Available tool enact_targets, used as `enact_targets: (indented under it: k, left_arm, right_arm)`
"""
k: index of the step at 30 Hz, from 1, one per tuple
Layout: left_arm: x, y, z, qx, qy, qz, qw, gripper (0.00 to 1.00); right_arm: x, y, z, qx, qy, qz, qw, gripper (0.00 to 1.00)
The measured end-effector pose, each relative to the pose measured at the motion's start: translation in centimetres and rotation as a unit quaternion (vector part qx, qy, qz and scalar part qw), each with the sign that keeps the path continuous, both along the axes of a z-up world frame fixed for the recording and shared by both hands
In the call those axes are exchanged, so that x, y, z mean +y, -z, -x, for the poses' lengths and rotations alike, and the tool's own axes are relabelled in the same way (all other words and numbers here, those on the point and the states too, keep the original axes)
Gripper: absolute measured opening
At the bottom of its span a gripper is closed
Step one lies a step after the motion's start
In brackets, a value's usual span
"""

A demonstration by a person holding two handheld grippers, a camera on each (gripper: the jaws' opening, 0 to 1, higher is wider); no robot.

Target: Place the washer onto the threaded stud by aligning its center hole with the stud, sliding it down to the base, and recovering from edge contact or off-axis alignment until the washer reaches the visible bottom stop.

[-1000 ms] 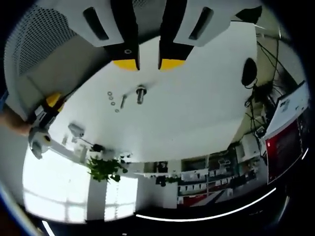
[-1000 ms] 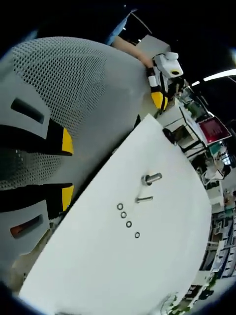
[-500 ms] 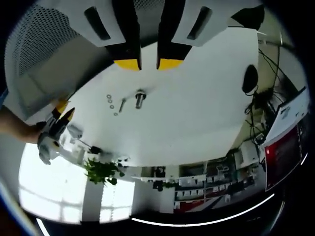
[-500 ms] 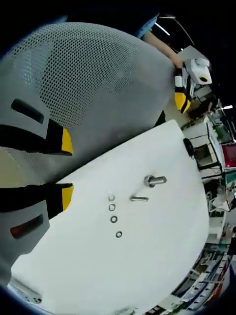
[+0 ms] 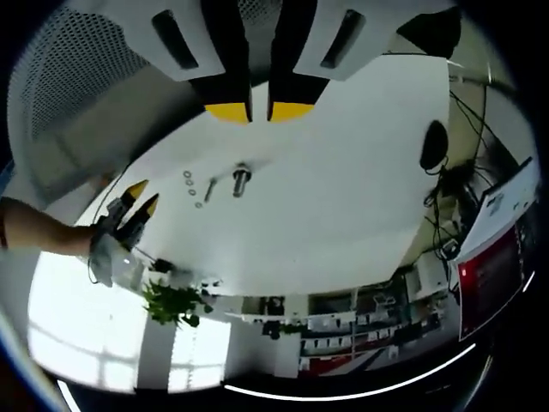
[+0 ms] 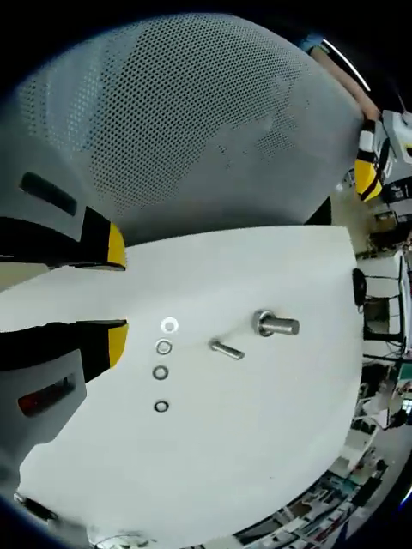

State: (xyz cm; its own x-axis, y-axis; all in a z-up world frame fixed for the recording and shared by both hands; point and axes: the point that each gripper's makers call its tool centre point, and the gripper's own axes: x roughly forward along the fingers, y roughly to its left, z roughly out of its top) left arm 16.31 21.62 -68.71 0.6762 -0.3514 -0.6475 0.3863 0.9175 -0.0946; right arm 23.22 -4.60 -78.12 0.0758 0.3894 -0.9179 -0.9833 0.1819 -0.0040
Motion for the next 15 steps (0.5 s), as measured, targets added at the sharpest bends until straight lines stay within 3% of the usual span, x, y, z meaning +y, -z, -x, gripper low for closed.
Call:
enact_targets:
  k: [15]
  left_arm:
    - [0.4, 0.5, 0.1, 0.015, -0.009, -0.005, 0.9998, 0.03]
  right_arm:
    - [2.1, 3.8, -1.9, 0.006, -0.044, 0.029, 0.9986, 0.21]
